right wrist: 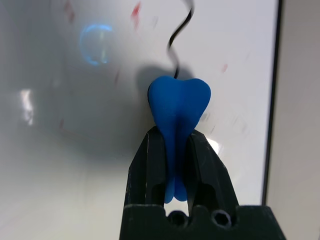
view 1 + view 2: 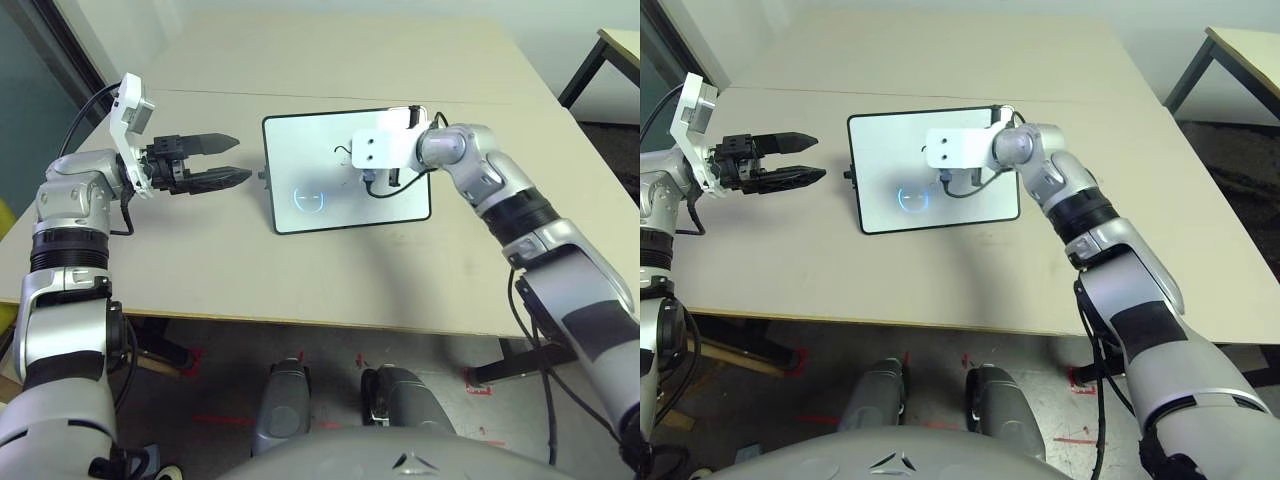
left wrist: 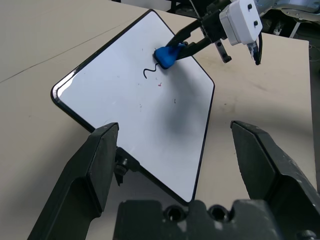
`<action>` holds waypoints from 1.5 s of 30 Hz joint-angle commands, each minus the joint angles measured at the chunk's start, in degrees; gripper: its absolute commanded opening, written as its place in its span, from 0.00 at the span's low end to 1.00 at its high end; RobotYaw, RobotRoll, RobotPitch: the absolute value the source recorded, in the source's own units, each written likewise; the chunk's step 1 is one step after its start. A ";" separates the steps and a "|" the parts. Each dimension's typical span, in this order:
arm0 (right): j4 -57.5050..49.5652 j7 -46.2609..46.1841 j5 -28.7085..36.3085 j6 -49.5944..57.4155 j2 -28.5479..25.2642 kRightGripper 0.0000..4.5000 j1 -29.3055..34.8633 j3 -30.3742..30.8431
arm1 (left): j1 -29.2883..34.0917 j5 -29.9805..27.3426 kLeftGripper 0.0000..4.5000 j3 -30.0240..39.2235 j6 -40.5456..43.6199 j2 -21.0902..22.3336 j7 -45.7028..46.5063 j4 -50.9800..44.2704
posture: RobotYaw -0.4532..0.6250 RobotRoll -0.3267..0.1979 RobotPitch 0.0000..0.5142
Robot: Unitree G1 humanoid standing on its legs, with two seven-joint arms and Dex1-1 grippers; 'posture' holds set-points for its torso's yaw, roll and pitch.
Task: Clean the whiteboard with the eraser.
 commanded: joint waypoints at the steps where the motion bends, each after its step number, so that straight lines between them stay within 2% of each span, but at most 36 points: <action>1: -1.71 1.64 0.21 1.32 -2.06 0.08 2.07 -0.18 | -0.04 0.42 1.00 -0.36 -0.10 -0.08 -0.04 -0.13 | 0.69 0.62 0.12; 9: -1.21 0.78 -0.03 1.76 -2.54 0.08 1.58 -0.32 | -0.41 0.51 1.00 -0.49 -0.23 -0.38 0.00 0.23 | 0.69 0.62 0.12; 31: 9.79 -3.52 -0.43 -1.67 5.43 0.08 -8.07 1.12 | 0.17 0.19 1.00 -0.14 0.11 -0.18 0.25 -0.62 | 0.70 0.62 0.12; 38: 11.10 -3.95 -0.48 -2.00 8.16 0.08 -8.28 2.03 | 0.29 0.13 1.00 -0.10 0.09 -0.25 0.33 -0.77 | 0.71 0.62 0.11; 45: 9.12 -3.07 -0.38 -1.71 7.53 0.08 -6.03 2.38 | 0.40 0.13 1.00 -0.16 0.11 -0.26 0.33 -0.94 | 0.70 0.62 0.11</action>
